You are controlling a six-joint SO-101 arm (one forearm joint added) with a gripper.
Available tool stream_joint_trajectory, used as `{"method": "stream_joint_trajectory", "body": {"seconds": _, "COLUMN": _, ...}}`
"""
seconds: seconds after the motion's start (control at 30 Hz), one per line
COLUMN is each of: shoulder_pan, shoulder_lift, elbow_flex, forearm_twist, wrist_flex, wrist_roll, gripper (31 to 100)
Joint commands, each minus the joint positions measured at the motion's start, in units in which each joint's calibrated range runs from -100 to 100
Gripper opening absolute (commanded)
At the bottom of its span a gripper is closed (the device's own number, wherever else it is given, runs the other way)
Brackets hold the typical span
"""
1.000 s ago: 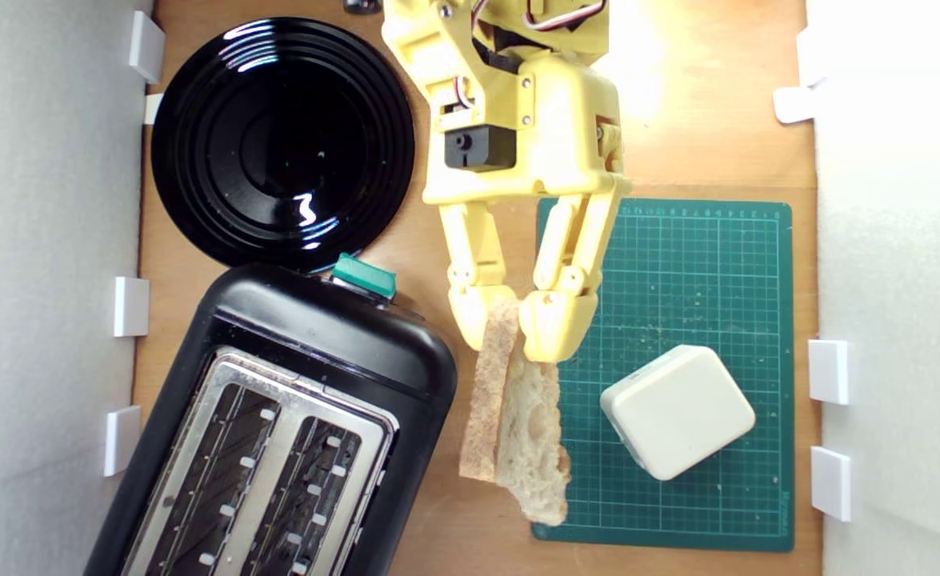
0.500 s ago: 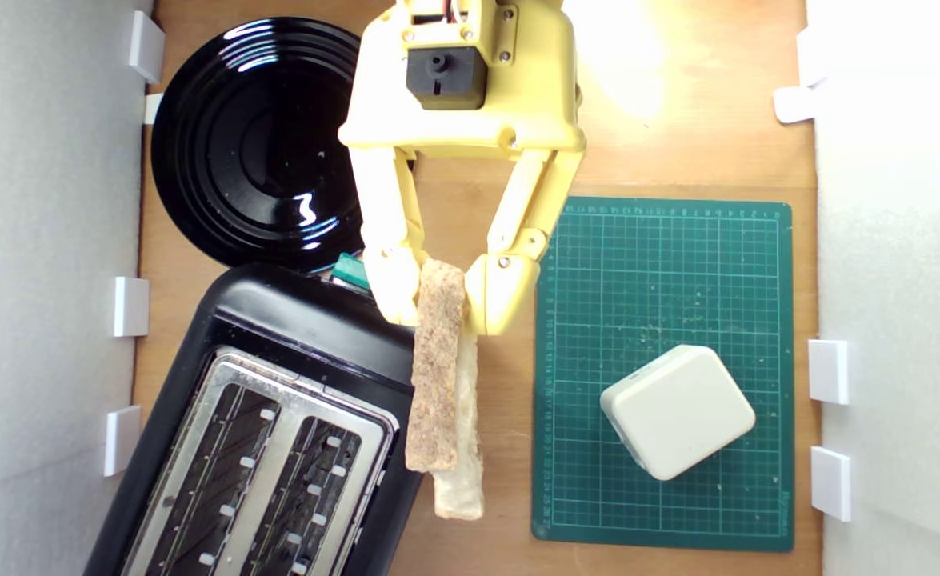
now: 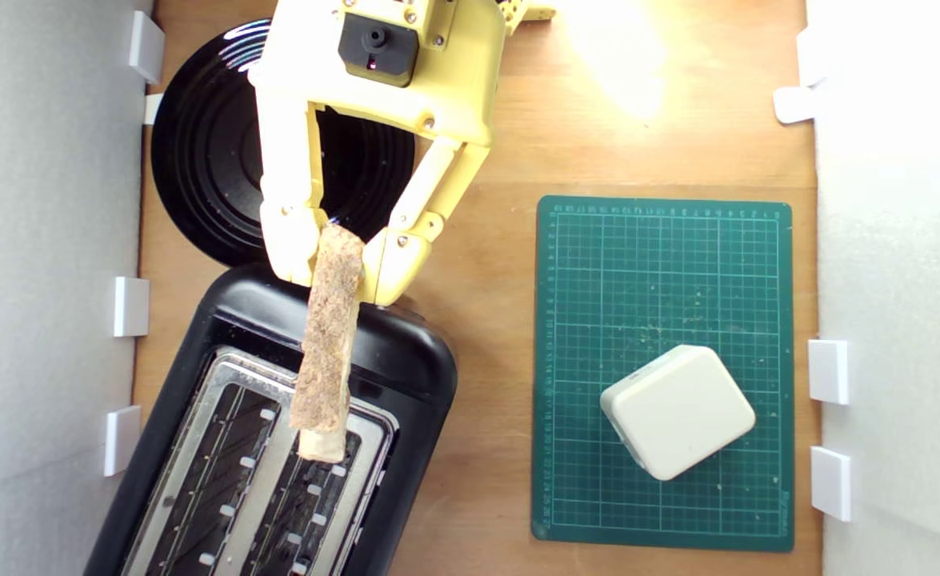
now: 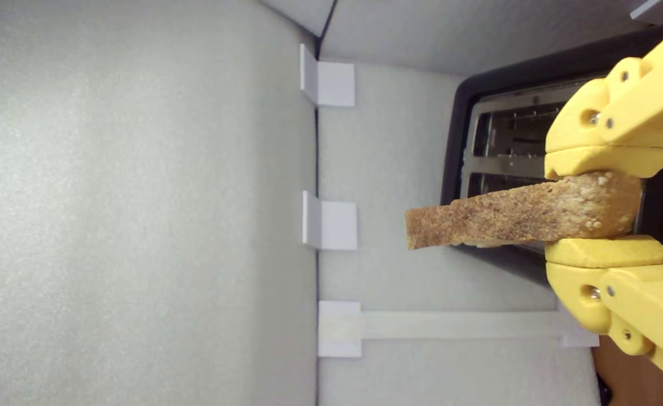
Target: Pick bread and place in toaster
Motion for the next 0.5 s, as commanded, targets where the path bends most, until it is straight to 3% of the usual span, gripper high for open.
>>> {"method": "stream_joint_trajectory", "body": {"seconds": 0.0, "shoulder_pan": 0.74, "shoulder_lift": -0.44, "elbow_flex": -3.51, "forearm_twist": 2.40, "wrist_flex": -0.05, "wrist_roll": -0.88, "gripper": 48.5}}
{"method": "stream_joint_trajectory", "body": {"seconds": 0.2, "shoulder_pan": 3.80, "shoulder_lift": 2.05, "elbow_flex": -4.87, "forearm_twist": 1.58, "wrist_flex": 0.38, "wrist_roll": -1.14, "gripper": 48.5}}
{"method": "stream_joint_trajectory", "body": {"seconds": 0.47, "shoulder_pan": 4.29, "shoulder_lift": 10.87, "elbow_flex": -22.57, "forearm_twist": 2.40, "wrist_flex": 19.92, "wrist_roll": -0.83, "gripper": 48.5}}
